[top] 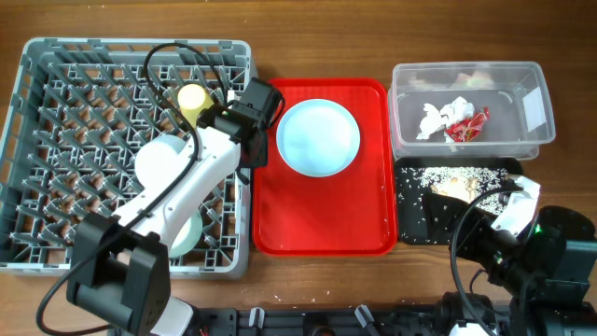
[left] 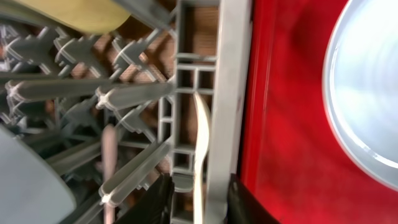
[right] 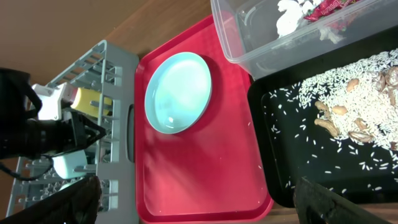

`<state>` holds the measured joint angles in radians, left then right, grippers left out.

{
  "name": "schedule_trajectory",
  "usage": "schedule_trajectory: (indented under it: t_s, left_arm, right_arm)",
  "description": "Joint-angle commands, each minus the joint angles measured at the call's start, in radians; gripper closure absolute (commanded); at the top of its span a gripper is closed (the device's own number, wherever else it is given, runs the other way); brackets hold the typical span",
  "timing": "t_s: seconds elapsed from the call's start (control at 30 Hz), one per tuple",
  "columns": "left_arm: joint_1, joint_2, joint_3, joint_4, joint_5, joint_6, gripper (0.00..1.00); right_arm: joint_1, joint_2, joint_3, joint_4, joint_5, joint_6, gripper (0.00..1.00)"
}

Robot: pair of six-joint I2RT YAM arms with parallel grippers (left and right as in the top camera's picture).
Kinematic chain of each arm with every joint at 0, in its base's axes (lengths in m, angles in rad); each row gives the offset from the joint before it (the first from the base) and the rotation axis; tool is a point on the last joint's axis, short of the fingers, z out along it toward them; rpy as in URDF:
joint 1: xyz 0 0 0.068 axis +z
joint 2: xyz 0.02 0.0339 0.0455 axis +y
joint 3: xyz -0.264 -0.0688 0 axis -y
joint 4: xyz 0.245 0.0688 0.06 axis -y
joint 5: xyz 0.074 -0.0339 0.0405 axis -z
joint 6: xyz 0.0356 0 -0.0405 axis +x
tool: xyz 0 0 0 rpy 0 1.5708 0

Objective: Sort waste into correct bins and load items into the dishwasher rack
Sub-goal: 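Reach the left gripper to the blue plate and grasp its rim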

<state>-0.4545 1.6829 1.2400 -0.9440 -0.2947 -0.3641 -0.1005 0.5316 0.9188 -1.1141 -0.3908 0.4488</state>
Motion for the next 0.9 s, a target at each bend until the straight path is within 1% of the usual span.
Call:
schedule_trajectory:
  t_s: [0.0,0.03,0.07,0.1,0.13,0.17,0.2,0.3,0.37,0.4,0.53,0.6,0.7,0.73,0.77,0.83,0.87]
  left_arm:
    - [0.008,-0.102,0.149,-0.052,-0.013,-0.040,0.66]
    - [-0.001,-0.138,0.179,-0.023,0.163,-0.047,0.60]
    - [-0.012,-0.167,0.180,0.026,0.314,-0.047,0.46]
    - [-0.027,-0.179,0.180,0.069,0.426,-0.047,0.36]
    - [-0.047,-0.175,0.180,0.102,0.481,-0.047,0.36]
    - [-0.076,-0.160,0.180,0.130,0.488,-0.047,0.36]
    - [-0.114,-0.132,0.179,0.164,0.484,-0.047,0.37]
    - [-0.212,-0.023,0.179,0.273,0.455,-0.047,0.38]
    - [-0.278,0.093,0.179,0.378,0.413,-0.046,0.44]
    - [-0.306,0.167,0.179,0.452,0.412,-0.033,0.45]
    - [-0.340,0.349,0.179,0.590,0.323,-0.032,0.51]
    - [-0.340,0.419,0.179,0.613,0.319,-0.032,0.54]
    - [-0.340,0.486,0.179,0.601,0.294,-0.032,0.57]
    - [-0.340,0.499,0.179,0.589,0.293,-0.032,0.73]
    - [-0.340,0.498,0.179,0.580,0.293,-0.032,0.96]
    - [-0.338,0.476,0.179,0.581,0.293,-0.032,0.96]
    - [-0.335,0.417,0.180,0.575,0.293,-0.032,0.96]
  right_arm:
    - [0.002,-0.005,0.003,0.003,0.010,0.007,0.00]
    - [0.002,-0.005,0.003,0.003,0.010,0.006,0.00]
    - [0.002,-0.005,0.003,0.003,0.010,0.006,0.00]
    - [0.002,-0.005,0.003,0.003,0.010,0.007,0.00]
    - [0.002,-0.005,0.003,0.003,0.010,0.007,0.00]
    - [0.002,-0.005,0.003,0.003,0.010,0.007,0.00]
    - [0.002,-0.005,0.003,0.003,0.010,0.007,0.00]
    - [0.002,-0.005,0.003,0.003,0.010,0.007,0.00]
    - [0.002,-0.005,0.003,0.003,0.010,0.007,0.00]
    - [0.002,-0.005,0.003,0.003,0.010,0.006,0.00]
    - [0.002,-0.005,0.003,0.003,0.010,0.006,0.00]
    - [0.002,-0.005,0.003,0.003,0.010,0.006,0.00]
    - [0.002,-0.005,0.003,0.003,0.010,0.007,0.00]
    - [0.002,-0.005,0.003,0.003,0.010,0.006,0.00]
    - [0.002,-0.005,0.003,0.003,0.010,0.007,0.00]
    - [0.002,-0.005,0.003,0.003,0.010,0.006,0.00]
    - [0.002,-0.005,0.003,0.003,0.010,0.007,0.00]
